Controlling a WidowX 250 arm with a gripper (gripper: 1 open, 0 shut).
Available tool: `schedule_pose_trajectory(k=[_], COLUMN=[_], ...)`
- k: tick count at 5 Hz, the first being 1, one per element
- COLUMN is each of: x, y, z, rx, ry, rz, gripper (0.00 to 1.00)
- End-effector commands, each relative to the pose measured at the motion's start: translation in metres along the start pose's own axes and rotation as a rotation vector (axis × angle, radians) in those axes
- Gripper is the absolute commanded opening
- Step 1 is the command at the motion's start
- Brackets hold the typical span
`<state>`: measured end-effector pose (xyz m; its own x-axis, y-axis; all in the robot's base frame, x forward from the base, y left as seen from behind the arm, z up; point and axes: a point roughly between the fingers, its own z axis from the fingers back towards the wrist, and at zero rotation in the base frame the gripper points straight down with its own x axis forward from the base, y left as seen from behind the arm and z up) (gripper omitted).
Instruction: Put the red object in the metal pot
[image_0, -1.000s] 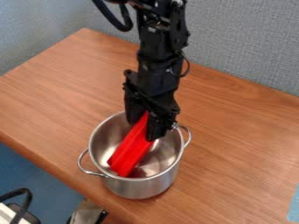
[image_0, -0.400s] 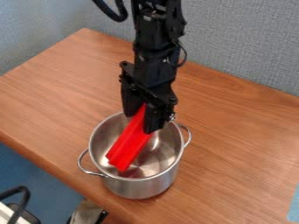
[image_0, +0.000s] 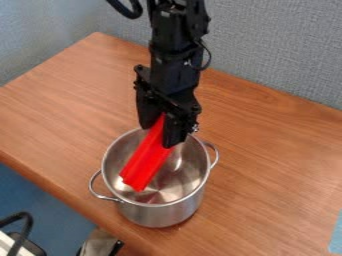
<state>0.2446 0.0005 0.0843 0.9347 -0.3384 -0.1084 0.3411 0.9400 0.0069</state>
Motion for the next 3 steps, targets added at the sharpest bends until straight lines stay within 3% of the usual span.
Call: schedule_pose_trajectory(k=[1, 3], x=[0.004, 0.007], y=[0.006, 0.005], z=[0.022, 0.010], rx=[0.024, 0.019], ry=[-0.075, -0.051], rz=[0.015, 0.009], gripper=[1.00, 1.00])
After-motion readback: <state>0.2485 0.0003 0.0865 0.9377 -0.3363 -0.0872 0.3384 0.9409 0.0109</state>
